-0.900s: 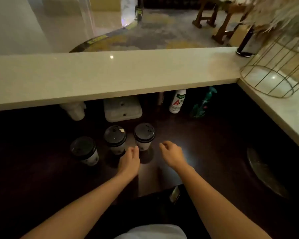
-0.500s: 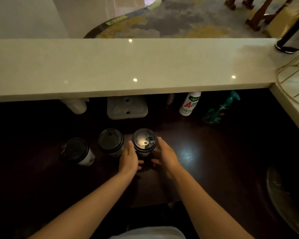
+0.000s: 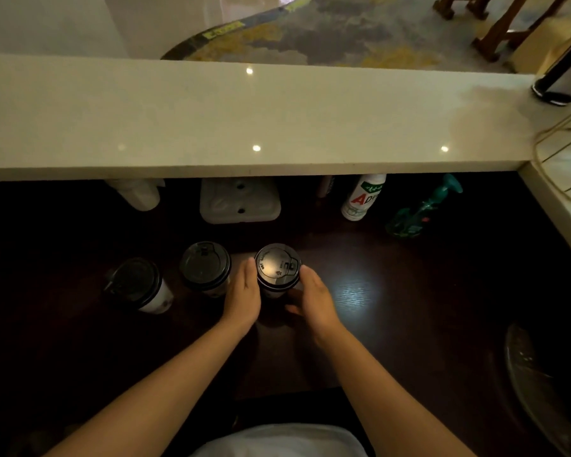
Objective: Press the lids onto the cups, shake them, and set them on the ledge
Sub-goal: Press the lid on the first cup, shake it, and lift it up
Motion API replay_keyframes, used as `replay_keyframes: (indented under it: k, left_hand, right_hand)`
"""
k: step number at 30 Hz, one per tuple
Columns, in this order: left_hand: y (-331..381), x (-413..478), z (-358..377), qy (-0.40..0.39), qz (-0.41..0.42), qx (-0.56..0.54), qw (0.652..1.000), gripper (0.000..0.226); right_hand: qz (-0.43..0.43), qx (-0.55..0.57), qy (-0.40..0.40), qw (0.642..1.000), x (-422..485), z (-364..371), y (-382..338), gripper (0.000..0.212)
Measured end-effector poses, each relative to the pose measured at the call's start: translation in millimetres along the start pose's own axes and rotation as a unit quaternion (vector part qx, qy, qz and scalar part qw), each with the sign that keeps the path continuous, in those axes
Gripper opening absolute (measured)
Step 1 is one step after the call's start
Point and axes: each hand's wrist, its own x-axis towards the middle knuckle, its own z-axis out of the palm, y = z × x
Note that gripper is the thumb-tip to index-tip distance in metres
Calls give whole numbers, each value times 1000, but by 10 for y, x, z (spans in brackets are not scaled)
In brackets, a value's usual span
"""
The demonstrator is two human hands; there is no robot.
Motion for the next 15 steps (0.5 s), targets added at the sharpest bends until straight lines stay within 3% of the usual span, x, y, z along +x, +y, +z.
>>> replay_keyframes:
  k: [3,7,10,15]
  left_hand:
    - [-1,30,7,-34,-7,-40,999,57]
    - [-162,117,65,-45,-32,-77,995,82]
    - [-50,-29,78,-64,-29,-115,991,41]
    - [-72,-150,113,-72,-18,-114,991,43]
  right_hand:
    - [-5,-22,-8,1000,10,34,46,47]
    - [-12,-8,8,1000,58,65,32,48]
    - [-15,28,20,999,108,51,-63,45]
    - [3,42,24,999,253,-34,-313,30]
